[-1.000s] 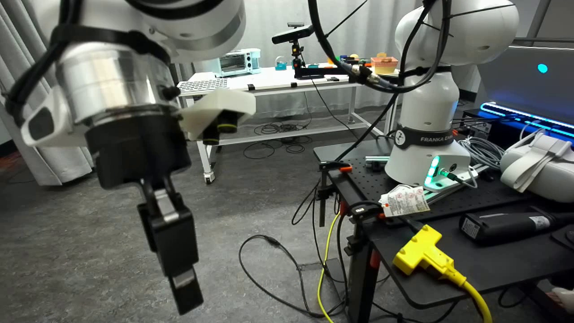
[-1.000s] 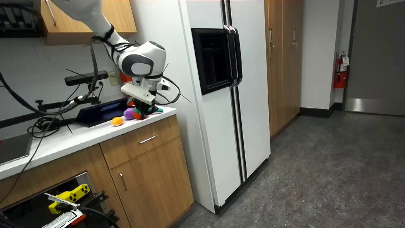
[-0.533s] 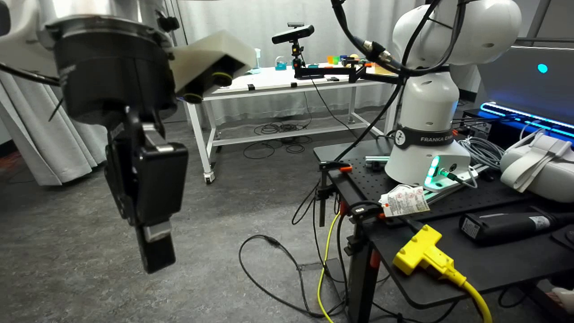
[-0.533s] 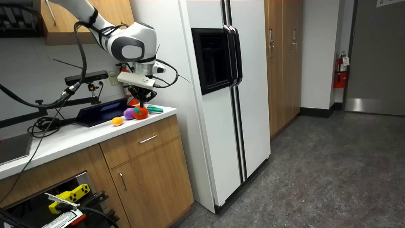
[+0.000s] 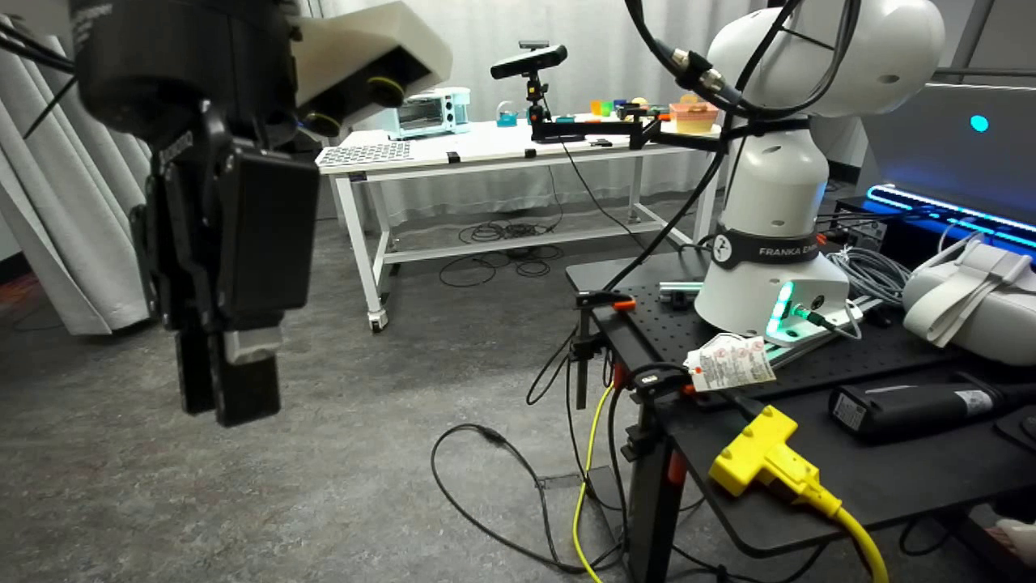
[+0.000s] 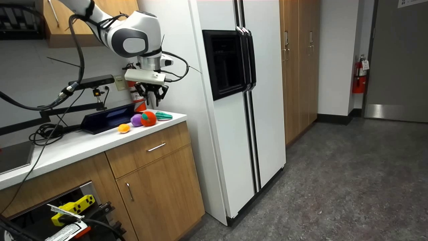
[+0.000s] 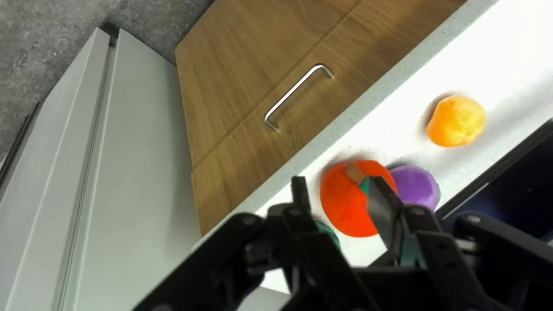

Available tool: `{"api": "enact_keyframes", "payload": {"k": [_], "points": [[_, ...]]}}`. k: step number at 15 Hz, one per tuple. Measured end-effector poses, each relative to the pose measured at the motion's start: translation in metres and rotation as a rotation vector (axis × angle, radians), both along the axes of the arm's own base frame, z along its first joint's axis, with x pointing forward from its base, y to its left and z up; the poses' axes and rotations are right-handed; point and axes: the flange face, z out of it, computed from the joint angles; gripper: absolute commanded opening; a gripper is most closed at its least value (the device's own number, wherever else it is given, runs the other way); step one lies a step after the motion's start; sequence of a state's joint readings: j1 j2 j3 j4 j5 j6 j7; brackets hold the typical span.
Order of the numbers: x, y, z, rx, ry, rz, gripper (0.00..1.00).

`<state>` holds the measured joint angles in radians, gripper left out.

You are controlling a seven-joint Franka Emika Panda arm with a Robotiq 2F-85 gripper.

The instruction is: Close the open drawer

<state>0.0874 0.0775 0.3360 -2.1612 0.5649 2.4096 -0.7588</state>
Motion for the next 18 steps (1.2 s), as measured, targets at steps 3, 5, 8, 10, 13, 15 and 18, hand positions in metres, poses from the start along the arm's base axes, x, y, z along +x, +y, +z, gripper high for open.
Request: {"api": "enact_keyframes", "payload": {"k": [3,5,8,10,13,15,18], "points": [[0.000,-0.008,0.008,-0.005,-0.032,0.002,0.94],[0.000,-0.013,0.014,-0.007,-0.049,0.002,1.00],[0.001,-0.021,0.022,-0.009,-0.071,-0.001,1.00],[0.001,-0.025,0.027,-0.009,-0.080,-0.007,1.00],[0.000,-0.027,0.029,-0.010,-0.085,-0.010,1.00],[-0.001,-0.027,0.029,-0.011,-0.083,-0.008,1.00],[-0.002,-0.027,0.028,-0.012,-0.082,-0.008,1.00]]}}
